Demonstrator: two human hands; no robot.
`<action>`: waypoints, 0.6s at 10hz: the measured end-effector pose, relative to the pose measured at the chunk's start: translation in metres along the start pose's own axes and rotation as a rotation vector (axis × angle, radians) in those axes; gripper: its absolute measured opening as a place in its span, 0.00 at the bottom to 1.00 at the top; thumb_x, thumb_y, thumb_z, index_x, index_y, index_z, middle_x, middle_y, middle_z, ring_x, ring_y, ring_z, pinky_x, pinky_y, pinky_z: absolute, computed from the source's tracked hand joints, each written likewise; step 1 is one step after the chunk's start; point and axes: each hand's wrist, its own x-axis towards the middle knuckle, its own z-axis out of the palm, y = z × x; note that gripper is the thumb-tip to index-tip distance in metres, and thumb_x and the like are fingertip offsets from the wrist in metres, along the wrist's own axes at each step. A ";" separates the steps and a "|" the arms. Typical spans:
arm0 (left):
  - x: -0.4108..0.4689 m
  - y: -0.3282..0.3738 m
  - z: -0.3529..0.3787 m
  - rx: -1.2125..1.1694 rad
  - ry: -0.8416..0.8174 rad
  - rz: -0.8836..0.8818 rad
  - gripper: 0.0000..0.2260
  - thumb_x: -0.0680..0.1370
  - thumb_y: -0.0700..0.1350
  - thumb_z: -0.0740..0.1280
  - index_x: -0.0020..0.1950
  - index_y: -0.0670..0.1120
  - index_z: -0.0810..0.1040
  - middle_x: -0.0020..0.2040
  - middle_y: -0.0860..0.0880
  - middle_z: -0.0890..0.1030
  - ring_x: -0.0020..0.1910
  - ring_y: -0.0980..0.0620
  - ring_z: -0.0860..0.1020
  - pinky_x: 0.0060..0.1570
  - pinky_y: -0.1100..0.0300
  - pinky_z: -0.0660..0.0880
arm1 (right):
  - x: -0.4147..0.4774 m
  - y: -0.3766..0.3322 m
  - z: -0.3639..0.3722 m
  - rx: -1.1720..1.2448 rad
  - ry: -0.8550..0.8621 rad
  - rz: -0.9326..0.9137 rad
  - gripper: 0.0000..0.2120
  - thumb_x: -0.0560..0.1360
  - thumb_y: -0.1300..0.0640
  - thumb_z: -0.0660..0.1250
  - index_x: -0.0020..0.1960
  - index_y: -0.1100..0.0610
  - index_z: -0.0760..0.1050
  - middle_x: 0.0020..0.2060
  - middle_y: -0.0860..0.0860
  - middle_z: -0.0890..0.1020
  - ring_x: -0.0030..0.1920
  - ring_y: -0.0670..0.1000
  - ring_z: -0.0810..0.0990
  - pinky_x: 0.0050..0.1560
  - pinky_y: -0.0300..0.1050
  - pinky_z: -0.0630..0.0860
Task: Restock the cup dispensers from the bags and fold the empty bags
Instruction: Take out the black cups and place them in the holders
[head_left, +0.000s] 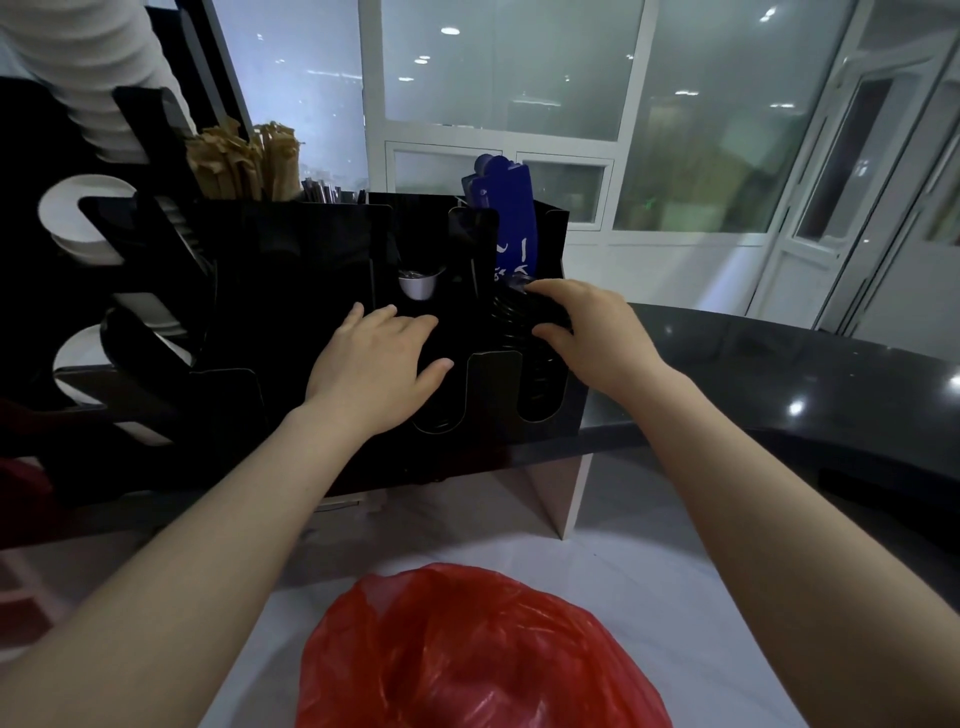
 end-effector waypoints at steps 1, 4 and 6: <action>0.000 0.000 0.000 0.004 0.001 0.002 0.26 0.79 0.60 0.54 0.73 0.48 0.64 0.68 0.48 0.73 0.73 0.46 0.63 0.73 0.48 0.52 | -0.001 0.001 0.000 -0.011 0.029 0.011 0.22 0.76 0.57 0.67 0.69 0.52 0.70 0.62 0.51 0.78 0.60 0.54 0.76 0.59 0.47 0.73; 0.000 0.000 0.002 -0.007 0.014 0.003 0.26 0.78 0.60 0.55 0.73 0.48 0.65 0.68 0.48 0.74 0.73 0.46 0.63 0.73 0.48 0.52 | 0.003 0.005 0.004 0.034 -0.051 -0.037 0.29 0.73 0.54 0.71 0.71 0.50 0.65 0.63 0.50 0.76 0.60 0.52 0.74 0.57 0.43 0.70; 0.000 0.000 0.002 -0.012 0.021 0.007 0.27 0.78 0.60 0.55 0.73 0.47 0.65 0.67 0.48 0.74 0.72 0.46 0.64 0.73 0.48 0.52 | 0.011 0.005 0.007 -0.024 -0.149 -0.070 0.30 0.72 0.52 0.71 0.72 0.50 0.65 0.66 0.50 0.73 0.66 0.53 0.70 0.65 0.46 0.67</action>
